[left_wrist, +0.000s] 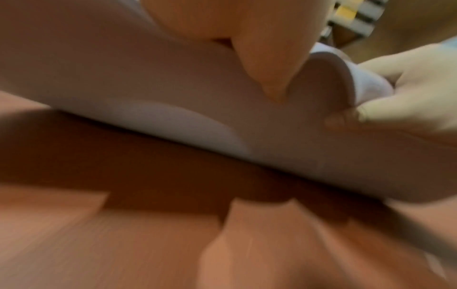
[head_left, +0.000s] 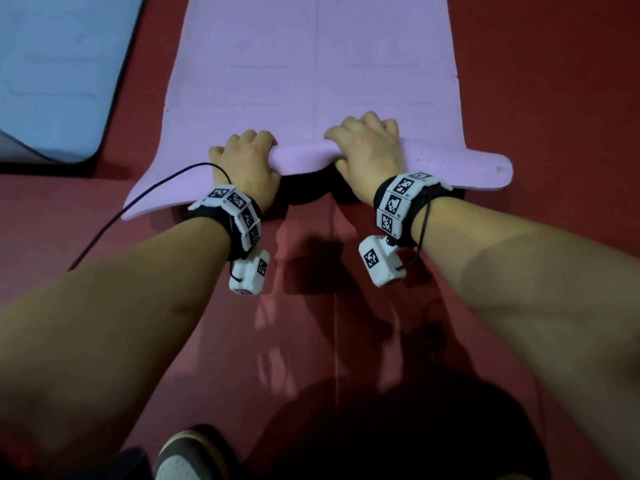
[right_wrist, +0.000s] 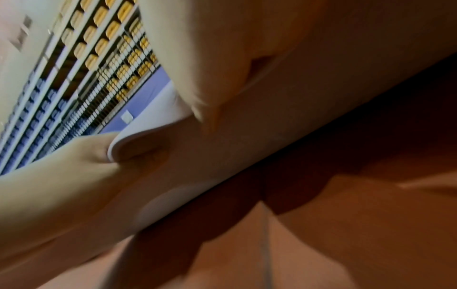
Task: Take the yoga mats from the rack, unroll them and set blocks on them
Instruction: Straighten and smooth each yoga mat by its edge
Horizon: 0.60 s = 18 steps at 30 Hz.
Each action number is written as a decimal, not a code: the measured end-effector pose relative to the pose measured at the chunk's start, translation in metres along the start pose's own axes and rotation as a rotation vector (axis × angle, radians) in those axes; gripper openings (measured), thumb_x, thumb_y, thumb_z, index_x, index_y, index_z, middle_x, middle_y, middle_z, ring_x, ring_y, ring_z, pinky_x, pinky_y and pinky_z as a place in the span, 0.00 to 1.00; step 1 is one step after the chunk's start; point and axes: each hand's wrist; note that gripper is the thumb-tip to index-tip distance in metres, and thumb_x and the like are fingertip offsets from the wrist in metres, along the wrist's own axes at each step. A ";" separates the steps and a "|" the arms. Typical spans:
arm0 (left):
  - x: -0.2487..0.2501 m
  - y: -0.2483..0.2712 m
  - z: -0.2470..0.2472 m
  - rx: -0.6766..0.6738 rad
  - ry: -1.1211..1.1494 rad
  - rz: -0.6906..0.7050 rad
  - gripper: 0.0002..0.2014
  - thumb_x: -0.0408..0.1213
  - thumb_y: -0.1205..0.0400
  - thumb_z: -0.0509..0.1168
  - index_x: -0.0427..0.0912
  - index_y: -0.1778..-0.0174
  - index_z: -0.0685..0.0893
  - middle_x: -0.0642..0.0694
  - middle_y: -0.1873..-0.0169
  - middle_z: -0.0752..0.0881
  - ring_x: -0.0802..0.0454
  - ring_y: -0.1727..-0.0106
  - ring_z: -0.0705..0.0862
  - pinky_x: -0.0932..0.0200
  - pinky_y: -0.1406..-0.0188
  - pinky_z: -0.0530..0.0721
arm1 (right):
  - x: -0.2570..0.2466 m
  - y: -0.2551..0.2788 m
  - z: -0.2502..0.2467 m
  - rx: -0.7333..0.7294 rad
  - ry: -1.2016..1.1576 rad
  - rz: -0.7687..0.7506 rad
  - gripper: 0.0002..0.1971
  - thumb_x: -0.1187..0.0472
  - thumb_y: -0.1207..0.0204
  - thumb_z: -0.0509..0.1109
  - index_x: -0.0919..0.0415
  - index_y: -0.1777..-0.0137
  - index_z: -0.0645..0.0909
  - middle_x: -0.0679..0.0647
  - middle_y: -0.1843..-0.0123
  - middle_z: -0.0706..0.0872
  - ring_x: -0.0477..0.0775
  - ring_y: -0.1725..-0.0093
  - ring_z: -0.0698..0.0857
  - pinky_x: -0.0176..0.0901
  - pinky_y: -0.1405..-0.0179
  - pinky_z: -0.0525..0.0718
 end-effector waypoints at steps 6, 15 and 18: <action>-0.015 0.036 0.026 -0.331 0.059 0.051 0.23 0.54 0.24 0.71 0.47 0.35 0.82 0.42 0.39 0.82 0.38 0.39 0.79 0.40 0.39 0.77 | -0.003 0.023 0.016 -0.418 -0.067 -0.005 0.27 0.48 0.27 0.75 0.51 0.30 0.74 0.53 0.34 0.79 0.60 0.32 0.75 0.57 0.36 0.72; -0.014 0.035 0.026 -0.613 0.124 0.023 0.46 0.87 0.39 0.48 0.56 0.43 0.87 0.47 0.34 0.78 0.42 0.28 0.71 0.39 0.27 0.71 | -0.007 0.038 0.025 -0.733 -0.068 0.046 0.45 0.31 0.49 0.83 0.55 0.39 0.70 0.54 0.47 0.79 0.59 0.49 0.81 0.55 0.49 0.84; -0.013 0.040 0.025 -0.536 -0.024 -0.046 0.28 0.70 0.29 0.66 0.60 0.37 0.82 0.49 0.35 0.75 0.42 0.30 0.71 0.41 0.33 0.74 | -0.006 0.048 0.032 -0.816 -0.103 0.070 0.36 0.30 0.37 0.76 0.56 0.42 0.69 0.54 0.52 0.80 0.59 0.53 0.80 0.48 0.56 0.78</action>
Point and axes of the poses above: each hand's wrist, its own y-axis away from the middle knuckle, its own z-axis out of the palm, x = y × z
